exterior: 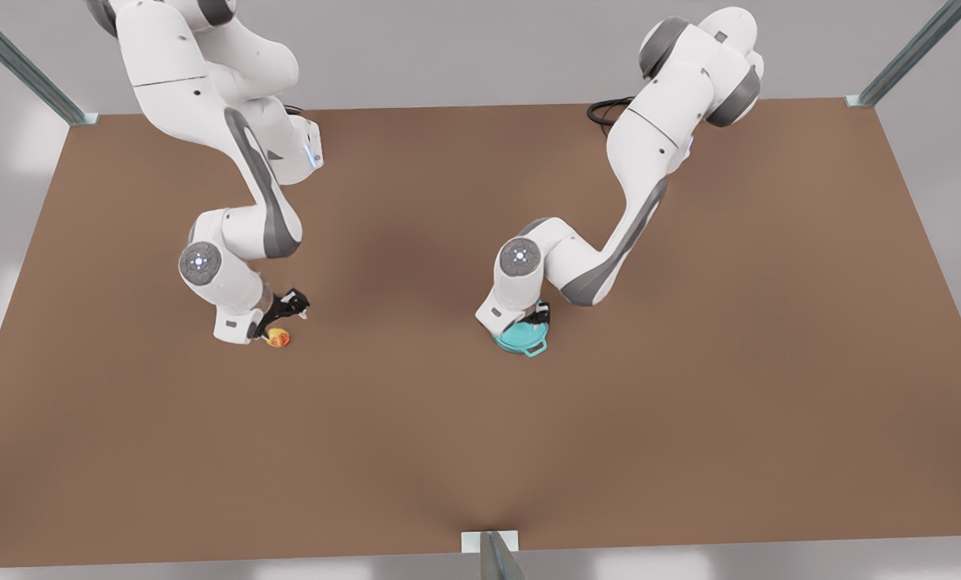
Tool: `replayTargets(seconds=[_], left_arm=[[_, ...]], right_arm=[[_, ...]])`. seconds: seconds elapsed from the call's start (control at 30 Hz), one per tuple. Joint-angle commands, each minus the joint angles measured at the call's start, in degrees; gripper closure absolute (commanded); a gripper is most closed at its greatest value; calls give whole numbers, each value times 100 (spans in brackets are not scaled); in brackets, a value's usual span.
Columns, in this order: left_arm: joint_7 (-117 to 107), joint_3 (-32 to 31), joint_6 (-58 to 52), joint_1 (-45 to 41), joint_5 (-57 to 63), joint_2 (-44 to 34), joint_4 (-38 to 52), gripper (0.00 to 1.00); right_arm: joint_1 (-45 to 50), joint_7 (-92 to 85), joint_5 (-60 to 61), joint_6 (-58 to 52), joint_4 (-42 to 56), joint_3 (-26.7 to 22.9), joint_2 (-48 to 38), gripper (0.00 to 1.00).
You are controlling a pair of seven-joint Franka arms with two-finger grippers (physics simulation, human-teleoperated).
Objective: Open the pot lid and put the potato into the pot
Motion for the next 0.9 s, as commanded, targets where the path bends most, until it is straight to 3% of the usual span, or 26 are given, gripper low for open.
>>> replayTargets(seconds=[0.0,0.63,0.73,0.8,0.87], left_arm=[[-1844,-1,359,5,70,-13,-84,0],[-2037,-1,367,-83,369,-57,-515,0],[-2037,-1,367,-83,369,-65,-559,13],[-2090,-1,367,-83,369,-74,-585,13],[-2090,-1,367,-83,369,-74,-585,38]], right_arm=[[-87,-1966,149,916,2,0,68,0],[-421,-2688,96,1558,-297,-88,842,0],[-421,-2776,96,1576,-314,-97,939,0],[-421,-2811,114,1523,-472,-105,781,0],[-421,-2820,122,1514,-578,-105,754,0]])
